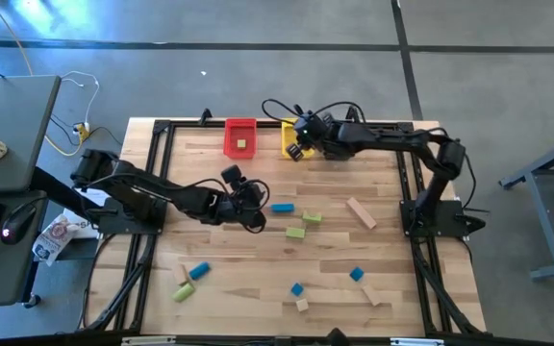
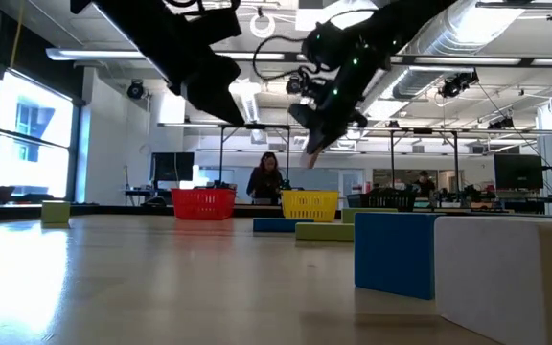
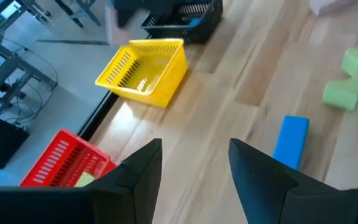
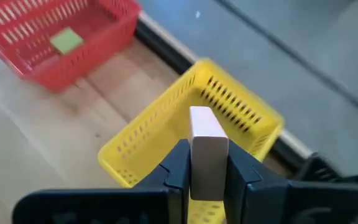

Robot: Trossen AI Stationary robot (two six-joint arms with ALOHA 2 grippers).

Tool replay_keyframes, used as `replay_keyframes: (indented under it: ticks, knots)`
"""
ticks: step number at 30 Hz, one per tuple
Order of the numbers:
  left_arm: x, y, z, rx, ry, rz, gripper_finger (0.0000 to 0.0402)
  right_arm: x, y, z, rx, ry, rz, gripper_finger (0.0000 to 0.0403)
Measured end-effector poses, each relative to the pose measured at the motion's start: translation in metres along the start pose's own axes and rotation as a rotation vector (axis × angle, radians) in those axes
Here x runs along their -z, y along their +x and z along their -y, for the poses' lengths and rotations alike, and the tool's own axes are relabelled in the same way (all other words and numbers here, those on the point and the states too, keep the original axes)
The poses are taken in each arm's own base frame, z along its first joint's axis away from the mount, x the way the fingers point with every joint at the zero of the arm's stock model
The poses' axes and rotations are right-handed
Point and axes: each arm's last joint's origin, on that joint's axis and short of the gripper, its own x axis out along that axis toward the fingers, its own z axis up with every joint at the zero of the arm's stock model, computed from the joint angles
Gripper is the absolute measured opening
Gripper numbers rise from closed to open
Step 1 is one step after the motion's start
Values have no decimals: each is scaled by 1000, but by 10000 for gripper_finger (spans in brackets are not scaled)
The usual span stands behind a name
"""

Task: Sort & place blocks by color
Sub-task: Put the beige block into the yellow bin

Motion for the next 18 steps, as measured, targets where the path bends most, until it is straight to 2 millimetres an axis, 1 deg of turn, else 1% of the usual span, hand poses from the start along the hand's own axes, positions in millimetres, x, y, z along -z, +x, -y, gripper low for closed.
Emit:
replay_keyframes:
  ticks: [3,8,13,18]
  knots:
    - [0,-3,-4,-3,-2,-9,168,7,15,1,-52,31,-57,35]
    - [0,-4,-7,-12,-5,-10,168,14,32,3,-130,84,-123,36]
    - [0,-4,-7,-12,-1,-13,168,17,42,10,-190,132,-162,36]
    - [1,-4,-7,-13,1,-14,168,16,45,19,-202,175,-171,42]
